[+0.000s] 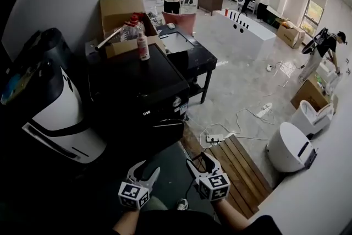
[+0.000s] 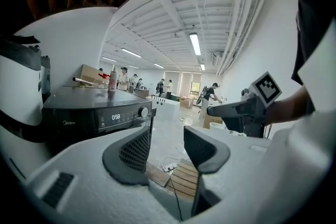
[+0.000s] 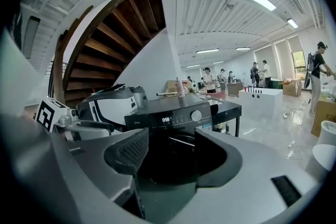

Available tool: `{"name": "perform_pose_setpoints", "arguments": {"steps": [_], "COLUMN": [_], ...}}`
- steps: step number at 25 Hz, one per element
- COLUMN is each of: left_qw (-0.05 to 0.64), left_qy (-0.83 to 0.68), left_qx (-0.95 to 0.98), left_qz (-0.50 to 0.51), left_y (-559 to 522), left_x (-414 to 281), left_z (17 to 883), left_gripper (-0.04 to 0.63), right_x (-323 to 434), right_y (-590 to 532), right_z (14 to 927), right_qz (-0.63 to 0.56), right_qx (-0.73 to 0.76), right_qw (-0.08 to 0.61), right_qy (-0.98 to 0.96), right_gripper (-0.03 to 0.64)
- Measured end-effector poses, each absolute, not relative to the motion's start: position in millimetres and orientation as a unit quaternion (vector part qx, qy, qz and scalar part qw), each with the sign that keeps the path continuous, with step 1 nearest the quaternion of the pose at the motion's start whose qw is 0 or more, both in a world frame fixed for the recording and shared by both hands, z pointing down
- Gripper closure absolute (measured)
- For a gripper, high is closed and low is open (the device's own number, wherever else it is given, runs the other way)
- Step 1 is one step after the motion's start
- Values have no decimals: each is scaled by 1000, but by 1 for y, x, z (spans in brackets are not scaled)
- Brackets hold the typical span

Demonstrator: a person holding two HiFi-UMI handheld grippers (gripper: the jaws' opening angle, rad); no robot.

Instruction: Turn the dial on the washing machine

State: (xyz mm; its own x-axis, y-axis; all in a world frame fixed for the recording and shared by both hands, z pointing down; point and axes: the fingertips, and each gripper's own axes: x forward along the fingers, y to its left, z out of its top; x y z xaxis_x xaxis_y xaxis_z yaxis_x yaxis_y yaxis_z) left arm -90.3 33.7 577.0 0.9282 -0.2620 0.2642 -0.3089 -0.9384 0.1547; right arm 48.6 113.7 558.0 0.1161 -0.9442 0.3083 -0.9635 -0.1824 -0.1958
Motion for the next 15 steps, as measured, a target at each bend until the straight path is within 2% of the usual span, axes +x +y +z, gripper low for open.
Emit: {"name": "perform_pose_setpoints", "arguments": {"steps": [15], "left_qw": [109], "left_qy": [-148], "left_qx": [973], "left_qz": [139], "left_y": [-8], "left_x": [-30], "left_z": [588], "left_gripper": [399], "right_x": [106], "right_y": [73], "right_z": [568], "right_qz": [203], "right_qx": [742], "right_qw": [27], "right_qy": [-638], "right_gripper": [359]}}
